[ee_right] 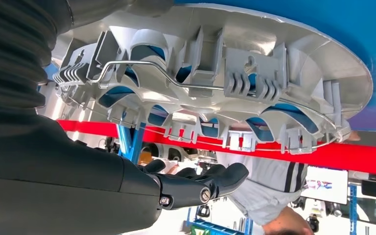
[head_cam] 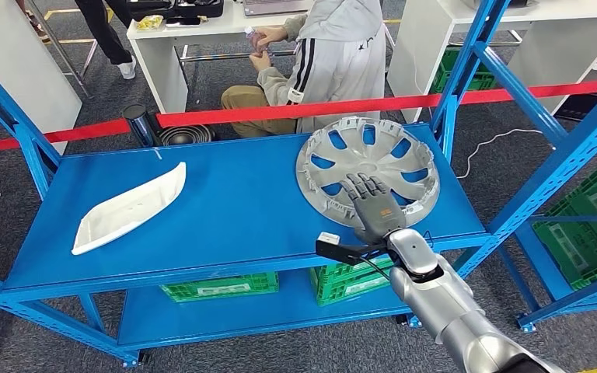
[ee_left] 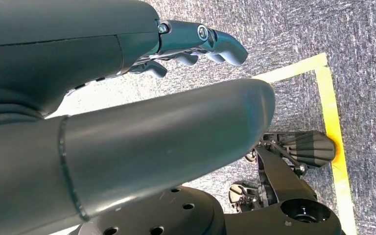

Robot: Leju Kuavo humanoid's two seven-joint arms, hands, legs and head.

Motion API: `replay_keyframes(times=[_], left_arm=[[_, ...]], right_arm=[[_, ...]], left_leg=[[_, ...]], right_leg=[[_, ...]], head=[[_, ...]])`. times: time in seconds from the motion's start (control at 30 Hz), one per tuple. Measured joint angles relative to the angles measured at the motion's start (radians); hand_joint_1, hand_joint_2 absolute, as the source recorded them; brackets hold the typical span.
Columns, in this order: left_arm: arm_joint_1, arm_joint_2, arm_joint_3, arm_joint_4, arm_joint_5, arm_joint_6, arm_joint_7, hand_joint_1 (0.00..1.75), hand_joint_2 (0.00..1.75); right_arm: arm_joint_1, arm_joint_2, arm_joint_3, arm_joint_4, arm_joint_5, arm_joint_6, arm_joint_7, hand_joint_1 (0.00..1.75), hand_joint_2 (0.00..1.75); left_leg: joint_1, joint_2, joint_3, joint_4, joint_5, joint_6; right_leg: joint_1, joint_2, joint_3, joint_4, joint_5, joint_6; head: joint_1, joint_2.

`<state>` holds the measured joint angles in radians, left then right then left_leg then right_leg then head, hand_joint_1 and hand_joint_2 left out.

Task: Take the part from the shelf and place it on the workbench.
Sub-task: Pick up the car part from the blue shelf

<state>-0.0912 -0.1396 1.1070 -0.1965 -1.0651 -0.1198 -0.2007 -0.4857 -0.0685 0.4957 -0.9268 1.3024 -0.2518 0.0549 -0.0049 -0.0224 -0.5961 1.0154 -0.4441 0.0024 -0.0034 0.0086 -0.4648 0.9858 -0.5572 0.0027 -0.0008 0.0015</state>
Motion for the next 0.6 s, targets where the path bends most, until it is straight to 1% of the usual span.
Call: replay_keyframes(times=[0.5,0.6], left_arm=[[0.000,0.001,0.000,0.000,0.000,0.000,0.000,0.00,0.00],[0.000,0.001,0.000,0.000,0.001,0.000,-0.003,0.00,0.00]], right_arm=[[0.002,-0.002,-0.001,-0.005,0.002,0.001,0.001,0.00,1.75],[0.007,-0.006,-0.005,-0.015,0.011,0.020,0.017,0.00,1.75]], left_leg=[[0.000,0.000,0.000,0.000,0.000,0.000],[0.000,0.000,0.000,0.000,0.000,0.000]], right_leg=[[0.000,0.000,0.000,0.000,0.000,0.000],[0.000,0.000,0.000,0.000,0.000,0.000]], head=[[0.000,0.000],[0.000,0.000]])
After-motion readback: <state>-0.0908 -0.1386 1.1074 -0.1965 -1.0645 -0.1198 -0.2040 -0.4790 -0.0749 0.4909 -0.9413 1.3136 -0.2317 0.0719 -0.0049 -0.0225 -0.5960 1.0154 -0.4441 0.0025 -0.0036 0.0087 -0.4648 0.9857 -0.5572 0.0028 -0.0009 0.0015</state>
